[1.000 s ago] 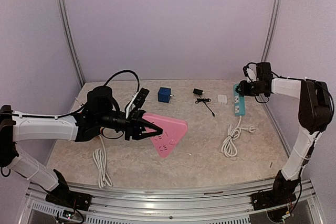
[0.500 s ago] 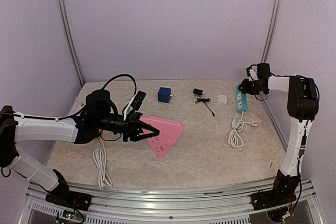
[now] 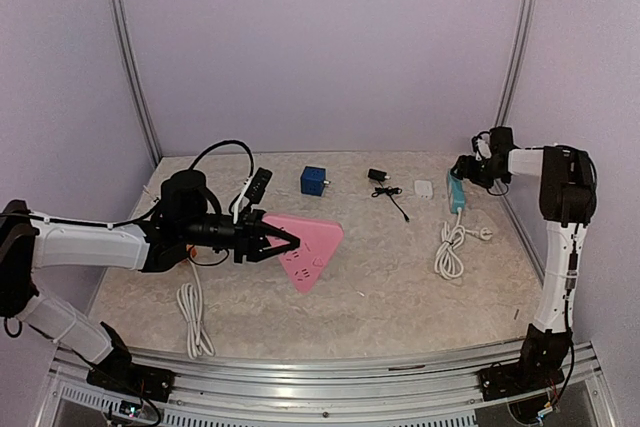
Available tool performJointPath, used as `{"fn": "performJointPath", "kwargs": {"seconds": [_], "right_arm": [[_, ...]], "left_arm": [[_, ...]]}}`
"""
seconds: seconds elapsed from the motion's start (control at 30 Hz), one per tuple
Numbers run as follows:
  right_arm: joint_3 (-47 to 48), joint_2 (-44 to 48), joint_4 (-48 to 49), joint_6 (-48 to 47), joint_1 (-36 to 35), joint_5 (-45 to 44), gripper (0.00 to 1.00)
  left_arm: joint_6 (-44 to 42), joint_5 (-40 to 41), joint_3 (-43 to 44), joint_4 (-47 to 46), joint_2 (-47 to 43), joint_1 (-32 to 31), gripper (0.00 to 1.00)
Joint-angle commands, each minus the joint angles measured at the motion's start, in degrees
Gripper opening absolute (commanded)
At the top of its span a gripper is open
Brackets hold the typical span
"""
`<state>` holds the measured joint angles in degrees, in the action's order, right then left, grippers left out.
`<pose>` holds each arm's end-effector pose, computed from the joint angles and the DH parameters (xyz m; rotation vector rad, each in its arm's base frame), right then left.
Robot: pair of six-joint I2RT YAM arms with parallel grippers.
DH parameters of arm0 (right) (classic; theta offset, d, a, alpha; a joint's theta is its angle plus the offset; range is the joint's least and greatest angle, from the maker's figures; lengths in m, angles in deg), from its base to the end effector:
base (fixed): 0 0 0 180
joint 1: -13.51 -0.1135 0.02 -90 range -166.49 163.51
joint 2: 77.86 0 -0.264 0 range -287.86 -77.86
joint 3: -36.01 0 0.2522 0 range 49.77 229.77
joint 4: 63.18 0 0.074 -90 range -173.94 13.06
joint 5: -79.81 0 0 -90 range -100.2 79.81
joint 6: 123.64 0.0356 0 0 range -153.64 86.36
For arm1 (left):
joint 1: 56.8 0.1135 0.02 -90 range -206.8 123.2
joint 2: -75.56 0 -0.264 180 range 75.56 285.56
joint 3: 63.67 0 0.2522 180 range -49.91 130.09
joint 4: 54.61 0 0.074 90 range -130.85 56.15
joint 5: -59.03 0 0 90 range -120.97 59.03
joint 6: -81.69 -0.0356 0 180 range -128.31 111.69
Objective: Pull the plug off the socket
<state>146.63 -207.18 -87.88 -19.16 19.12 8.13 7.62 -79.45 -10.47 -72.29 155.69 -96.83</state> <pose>0.5032 -0.0382 0.1628 0.2458 2.3101 0.4498 0.2095 -0.2107 0.2437 1.0370 1.5968 -1.4164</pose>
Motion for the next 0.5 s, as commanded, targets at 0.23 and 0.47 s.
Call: {"fn": "performJointPath", "kwargs": {"seconds": [0.23,0.47], "right_arm": [[-0.7,6.1,-0.8,0.9,0.5,-1.5,0.79],[-5.6,12.8,1.0,0.2,-3.0,0.1,0.77]], "left_arm": [[2.4,13.6,4.4,6.6,3.6,3.8,0.0],[2.8,19.7,14.4,12.5,11.2,4.2,0.0]]}}
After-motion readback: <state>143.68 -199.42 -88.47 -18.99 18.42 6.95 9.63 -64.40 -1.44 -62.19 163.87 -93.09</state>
